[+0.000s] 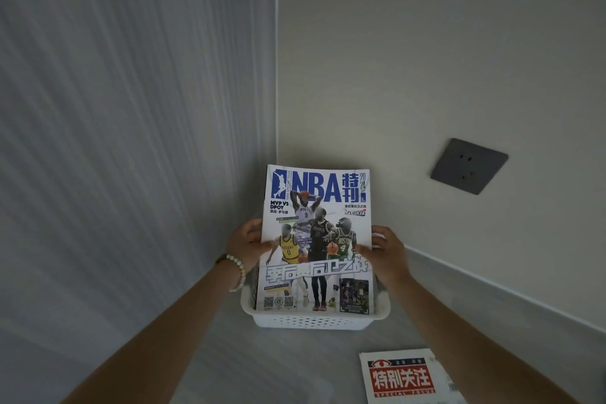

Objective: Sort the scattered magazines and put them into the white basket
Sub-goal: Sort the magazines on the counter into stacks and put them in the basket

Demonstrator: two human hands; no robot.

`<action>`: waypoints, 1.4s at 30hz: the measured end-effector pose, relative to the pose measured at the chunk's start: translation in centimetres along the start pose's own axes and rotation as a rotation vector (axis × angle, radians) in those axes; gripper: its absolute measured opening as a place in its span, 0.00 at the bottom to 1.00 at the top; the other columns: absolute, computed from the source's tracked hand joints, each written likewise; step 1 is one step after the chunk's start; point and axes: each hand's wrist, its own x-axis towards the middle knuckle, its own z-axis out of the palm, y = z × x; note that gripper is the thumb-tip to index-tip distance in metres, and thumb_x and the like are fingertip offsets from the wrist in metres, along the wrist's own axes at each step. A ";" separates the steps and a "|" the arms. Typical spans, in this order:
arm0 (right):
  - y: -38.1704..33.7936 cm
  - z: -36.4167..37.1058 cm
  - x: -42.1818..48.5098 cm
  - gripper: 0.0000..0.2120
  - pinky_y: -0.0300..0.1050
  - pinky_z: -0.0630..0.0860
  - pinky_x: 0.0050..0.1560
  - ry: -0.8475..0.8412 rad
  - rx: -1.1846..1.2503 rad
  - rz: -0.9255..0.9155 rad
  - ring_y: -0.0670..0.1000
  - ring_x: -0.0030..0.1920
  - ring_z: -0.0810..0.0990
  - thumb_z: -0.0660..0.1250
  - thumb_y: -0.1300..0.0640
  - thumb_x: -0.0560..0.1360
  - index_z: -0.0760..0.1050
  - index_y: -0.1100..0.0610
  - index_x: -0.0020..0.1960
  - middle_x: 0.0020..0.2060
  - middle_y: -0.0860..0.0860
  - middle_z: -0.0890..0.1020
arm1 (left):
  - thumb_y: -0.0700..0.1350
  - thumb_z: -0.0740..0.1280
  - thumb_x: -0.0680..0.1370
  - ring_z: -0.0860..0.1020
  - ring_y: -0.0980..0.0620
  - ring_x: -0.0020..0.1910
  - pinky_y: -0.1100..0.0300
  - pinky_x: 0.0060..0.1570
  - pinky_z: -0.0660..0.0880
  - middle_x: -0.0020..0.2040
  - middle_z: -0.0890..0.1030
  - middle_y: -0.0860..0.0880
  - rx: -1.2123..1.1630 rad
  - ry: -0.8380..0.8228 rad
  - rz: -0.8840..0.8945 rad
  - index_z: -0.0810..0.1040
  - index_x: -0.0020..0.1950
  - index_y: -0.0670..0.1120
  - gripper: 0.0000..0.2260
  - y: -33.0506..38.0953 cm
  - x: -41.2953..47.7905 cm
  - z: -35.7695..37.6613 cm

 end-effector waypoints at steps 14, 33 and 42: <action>0.0 -4.5 -1.8 0.16 0.37 0.77 0.51 0.050 -0.076 0.035 0.50 0.50 0.79 0.72 0.63 0.70 0.77 0.59 0.57 0.56 0.57 0.82 | 0.42 0.72 0.71 0.70 0.50 0.62 0.58 0.55 0.71 0.67 0.71 0.46 0.184 0.050 0.209 0.69 0.67 0.48 0.26 1.6 -3.8 2.5; 12.7 -42.7 -17.5 0.40 0.48 0.66 0.64 0.217 -0.210 0.339 0.56 0.70 0.67 0.72 0.44 0.68 0.58 0.54 0.74 0.71 0.56 0.66 | 0.54 0.70 0.71 0.62 0.48 0.73 0.57 0.70 0.61 0.74 0.62 0.46 0.620 -0.507 0.277 0.57 0.75 0.49 0.36 1.1 -17.6 35.5; 20.3 -59.2 -27.4 0.36 0.49 0.66 0.65 0.420 -0.131 0.410 0.55 0.67 0.70 0.74 0.47 0.67 0.64 0.57 0.70 0.68 0.56 0.70 | 0.55 0.68 0.72 0.64 0.49 0.72 0.58 0.68 0.63 0.75 0.61 0.47 0.690 -0.761 0.282 0.55 0.75 0.47 0.36 -2.8 -27.4 53.8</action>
